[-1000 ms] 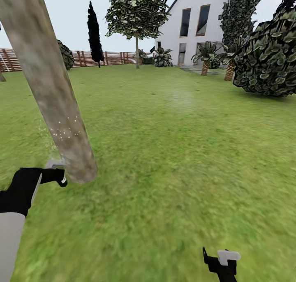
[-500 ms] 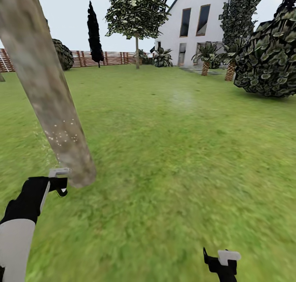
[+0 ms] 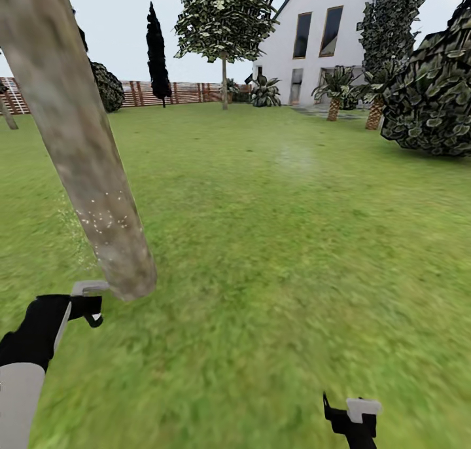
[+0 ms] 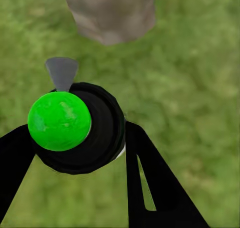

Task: In the garden, pick up the pesticide atomizer on the floor and spray pesticide onto both trees until each tree trunk is fully covered.

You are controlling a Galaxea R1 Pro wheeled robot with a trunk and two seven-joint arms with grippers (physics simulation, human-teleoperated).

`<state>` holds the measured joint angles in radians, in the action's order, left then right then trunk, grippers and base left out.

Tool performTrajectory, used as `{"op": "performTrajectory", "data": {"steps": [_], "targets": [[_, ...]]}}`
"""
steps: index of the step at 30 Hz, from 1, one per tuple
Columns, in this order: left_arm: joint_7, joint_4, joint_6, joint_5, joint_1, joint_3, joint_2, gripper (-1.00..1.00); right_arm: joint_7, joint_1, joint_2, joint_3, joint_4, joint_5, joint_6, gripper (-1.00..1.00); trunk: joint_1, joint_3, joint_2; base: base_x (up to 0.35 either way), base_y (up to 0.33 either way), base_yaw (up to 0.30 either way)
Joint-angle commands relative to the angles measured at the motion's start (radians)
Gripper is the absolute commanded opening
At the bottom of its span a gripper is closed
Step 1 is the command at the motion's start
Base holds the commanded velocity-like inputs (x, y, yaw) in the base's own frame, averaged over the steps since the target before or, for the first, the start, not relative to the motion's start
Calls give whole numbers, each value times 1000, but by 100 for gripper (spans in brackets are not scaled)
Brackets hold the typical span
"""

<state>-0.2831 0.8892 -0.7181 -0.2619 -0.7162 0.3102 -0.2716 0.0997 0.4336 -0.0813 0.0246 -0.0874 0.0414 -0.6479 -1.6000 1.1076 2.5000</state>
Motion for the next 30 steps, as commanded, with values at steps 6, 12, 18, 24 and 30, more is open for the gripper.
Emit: {"op": "performTrajectory", "data": {"steps": [6,12,18,24,30], "targets": [[8,-14,-1,-2,2,13,7,-100,0,0,-1,0,0,0,-1,100,0,0,0,305,0,0],[6,-116,48,2,3,11,30,-100,0,0,-2,0,0,0,0,100,0,0,0,38,0,24],[22,-116,101,-2,3,40,89,-100,-1,0,0,0,0,0,-1,100,0,0,0,14,0,221],[24,-118,133,-4,3,55,92,-100,-2,0,0,0,0,0,-1,100,0,0,0,304,-31,8],[47,-118,135,-11,3,55,86,-100,-2,0,1,0,0,0,-1,100,0,0,0,132,-226,54]]}}
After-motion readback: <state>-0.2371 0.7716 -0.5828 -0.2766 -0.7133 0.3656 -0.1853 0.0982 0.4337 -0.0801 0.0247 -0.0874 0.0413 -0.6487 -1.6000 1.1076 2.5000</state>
